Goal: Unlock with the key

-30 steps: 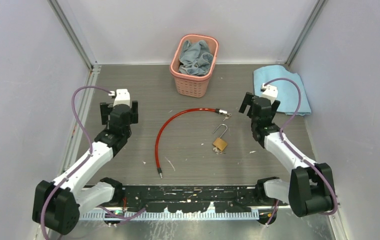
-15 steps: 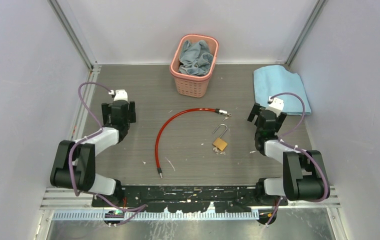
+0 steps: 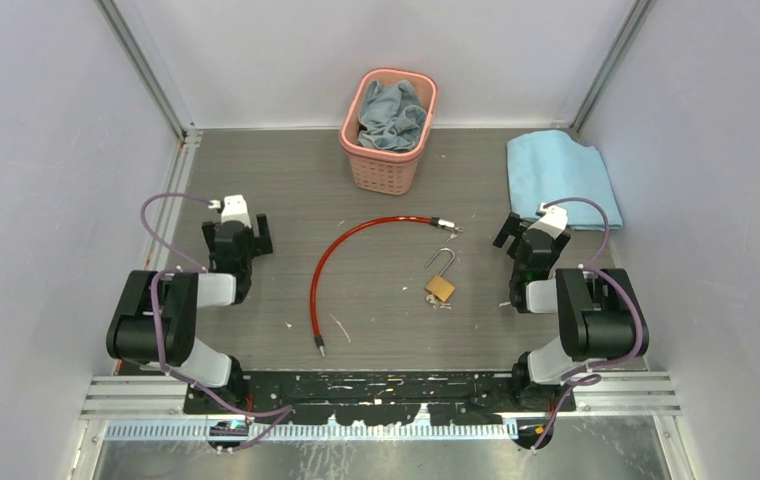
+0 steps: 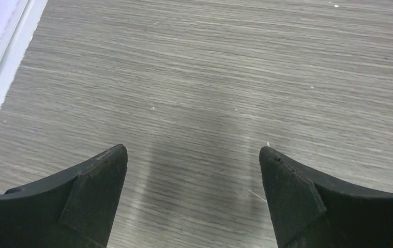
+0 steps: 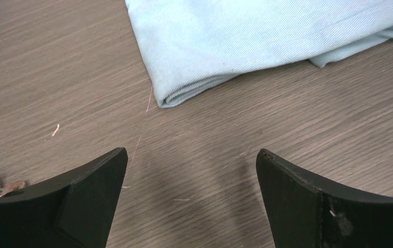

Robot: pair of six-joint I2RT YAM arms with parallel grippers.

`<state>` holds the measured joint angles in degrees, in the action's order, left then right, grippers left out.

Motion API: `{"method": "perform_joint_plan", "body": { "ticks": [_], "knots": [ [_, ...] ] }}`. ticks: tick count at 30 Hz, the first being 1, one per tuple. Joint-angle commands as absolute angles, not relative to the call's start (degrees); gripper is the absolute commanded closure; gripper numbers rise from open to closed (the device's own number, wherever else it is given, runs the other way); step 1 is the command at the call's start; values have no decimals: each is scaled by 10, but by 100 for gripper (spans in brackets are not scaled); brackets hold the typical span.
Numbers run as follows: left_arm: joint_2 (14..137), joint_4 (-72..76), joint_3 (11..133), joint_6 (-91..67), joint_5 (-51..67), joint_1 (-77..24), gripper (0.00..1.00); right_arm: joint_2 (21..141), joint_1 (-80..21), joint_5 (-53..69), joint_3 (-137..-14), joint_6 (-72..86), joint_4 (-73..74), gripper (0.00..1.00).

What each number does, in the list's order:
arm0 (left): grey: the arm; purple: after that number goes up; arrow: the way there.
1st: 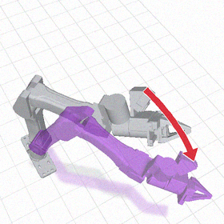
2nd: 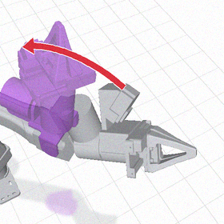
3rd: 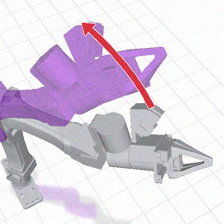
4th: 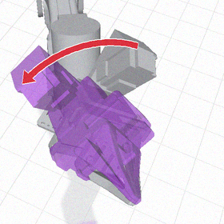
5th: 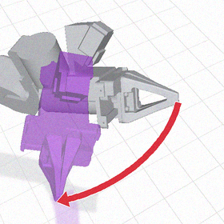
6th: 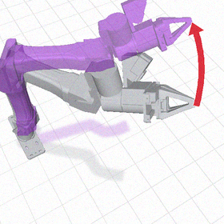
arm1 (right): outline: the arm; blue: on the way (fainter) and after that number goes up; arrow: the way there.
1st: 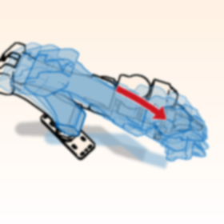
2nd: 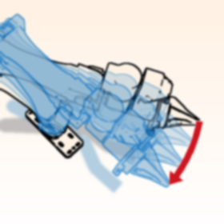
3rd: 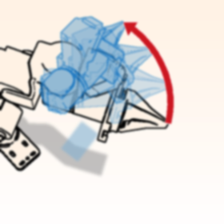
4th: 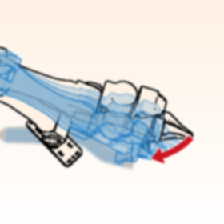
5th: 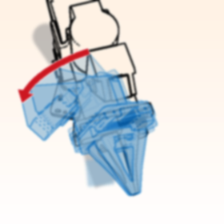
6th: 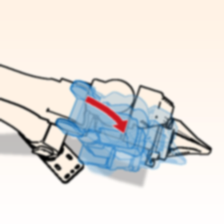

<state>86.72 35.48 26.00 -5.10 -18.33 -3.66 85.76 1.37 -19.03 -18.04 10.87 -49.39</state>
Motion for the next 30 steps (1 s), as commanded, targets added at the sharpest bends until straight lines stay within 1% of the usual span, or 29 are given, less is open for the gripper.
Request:
{"method": "perform_joint_plan", "body": {
  "ticks": [1, 2, 4, 5, 6, 7, 8, 30],
  "knots": [
    [898, 607, 181, -43, -154, -35, 3, 886, 16, -173, -165, 103, -609, 0],
    [891, 603, 182, -45, -152, -35, 3, 883, 16, -171, -166, 102, -601, 0],
    [873, 537, 196, -51, -151, -35, 3, 883, 16, -168, -174, 102, -587, 0],
    [885, 558, 192, -48, -153, -34, 3, 885, 16, -168, -180, 102, -576, 0],
    [892, 585, 189, -44, -156, -35, 6, 886, 15, -167, -190, 101, -555, 0],
    [889, 582, 189, -45, -156, -36, 2, 884, 15, -163, -201, 98, -532, 0],
    [883, 556, 194, -45, -153, -37, 1, 884, 14, -161, -206, 95, -526, 0],
    [887, 560, 199, -32, -147, -43, 0, 886, 11, -163, -206, 91, -529, 0]
  ]
}}
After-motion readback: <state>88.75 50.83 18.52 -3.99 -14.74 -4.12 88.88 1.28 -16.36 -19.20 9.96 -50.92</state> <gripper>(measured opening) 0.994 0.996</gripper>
